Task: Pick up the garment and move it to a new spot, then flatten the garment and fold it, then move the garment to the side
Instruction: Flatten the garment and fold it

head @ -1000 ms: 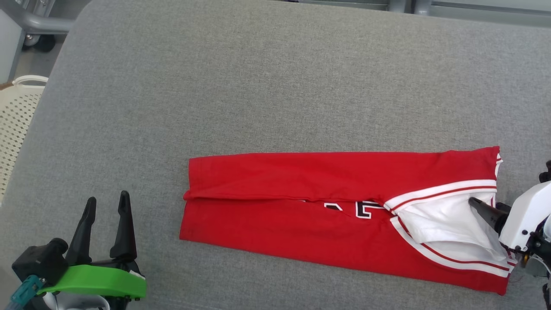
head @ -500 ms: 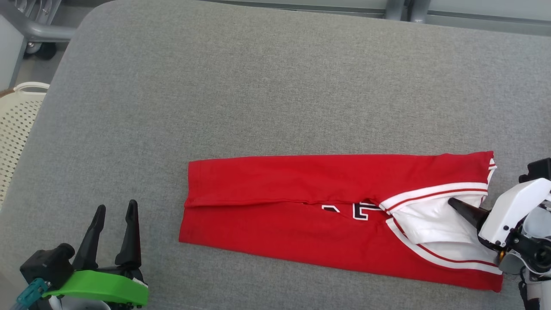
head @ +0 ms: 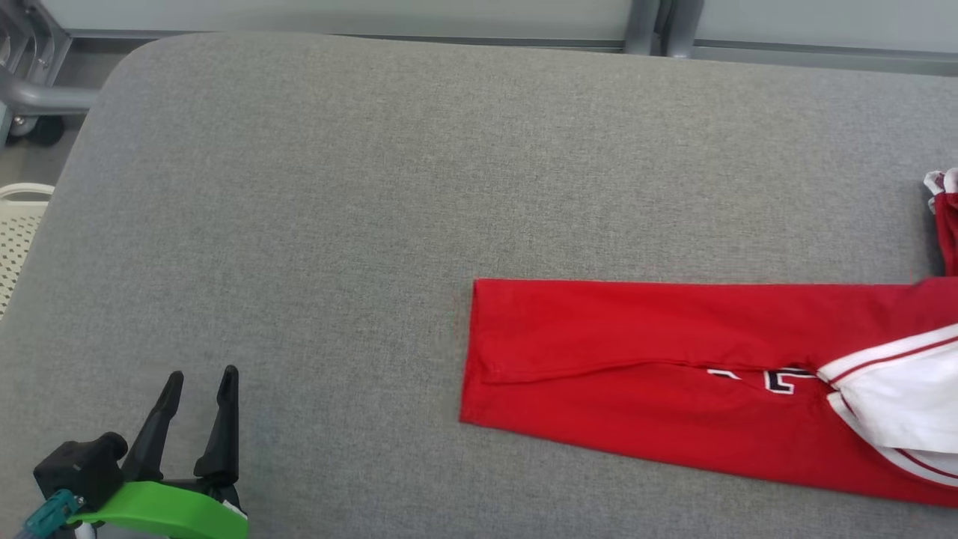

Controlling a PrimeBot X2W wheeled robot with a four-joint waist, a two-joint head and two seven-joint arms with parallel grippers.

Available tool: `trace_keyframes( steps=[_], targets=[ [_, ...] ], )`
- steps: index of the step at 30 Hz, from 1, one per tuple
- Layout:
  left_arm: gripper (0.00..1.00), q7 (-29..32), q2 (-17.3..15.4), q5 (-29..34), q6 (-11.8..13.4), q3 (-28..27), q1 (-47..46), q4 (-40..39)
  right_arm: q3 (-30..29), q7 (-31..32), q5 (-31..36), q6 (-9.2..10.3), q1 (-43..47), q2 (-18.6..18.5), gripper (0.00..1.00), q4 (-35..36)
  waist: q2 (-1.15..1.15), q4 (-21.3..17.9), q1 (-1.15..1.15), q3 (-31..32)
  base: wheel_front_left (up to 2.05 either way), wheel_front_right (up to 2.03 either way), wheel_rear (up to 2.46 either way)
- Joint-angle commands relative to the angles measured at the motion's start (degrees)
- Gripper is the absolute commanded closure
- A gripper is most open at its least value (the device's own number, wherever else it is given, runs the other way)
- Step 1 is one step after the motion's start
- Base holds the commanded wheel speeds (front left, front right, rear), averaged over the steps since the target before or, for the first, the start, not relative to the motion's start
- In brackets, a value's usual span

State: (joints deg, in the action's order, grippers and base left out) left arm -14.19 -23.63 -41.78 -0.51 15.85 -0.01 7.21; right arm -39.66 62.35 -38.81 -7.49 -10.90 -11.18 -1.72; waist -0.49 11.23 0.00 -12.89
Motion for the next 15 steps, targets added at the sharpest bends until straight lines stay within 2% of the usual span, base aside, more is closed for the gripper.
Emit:
trace_keyframes(
  steps=[1, 3, 7, 12, 15],
  targets=[
    [0.00, 0.0, 0.0, -0.1, -0.3, 0.2, 0.8, 0.2, -2.0, 2.0, 0.7, -0.01, -0.3, 0.1, 1.00, 1.7, 0.49, -0.7, 0.00, 0.7, 0.00, 0.00, 0.00],
    [0.00, 0.0, 0.1, 0.0, -0.5, 0.5, 0.9, 0.5, -3.1, 5.6, 0.7, -0.02, -0.9, 1.2, 1.00, 4.8, 0.49, -0.9, 0.00, 1.0, 0.00, 0.00, 0.00],
    [0.00, 0.0, 0.6, 0.0, -0.9, 1.1, 0.5, 1.1, 0.8, 11.7, -2.4, -0.02, -2.8, 4.9, 1.00, 13.6, 0.49, -1.7, 0.00, 0.9, 0.00, 0.00, 0.00],
    [0.00, 1.2, 0.4, 1.7, -1.7, 3.4, -2.2, 2.7, 12.9, 16.0, -4.8, -0.01, -1.5, 7.8, 1.00, 21.6, 0.49, -2.2, 0.00, 0.6, 0.00, 0.00, 0.00],
    [0.00, 1.6, 0.7, 2.3, -2.2, 4.4, -3.7, 3.7, 21.8, 14.1, -3.6, -0.01, -0.6, 8.1, 1.00, 22.8, 0.49, -2.8, 0.00, -0.2, 0.00, 0.00, 0.00]
  ],
)
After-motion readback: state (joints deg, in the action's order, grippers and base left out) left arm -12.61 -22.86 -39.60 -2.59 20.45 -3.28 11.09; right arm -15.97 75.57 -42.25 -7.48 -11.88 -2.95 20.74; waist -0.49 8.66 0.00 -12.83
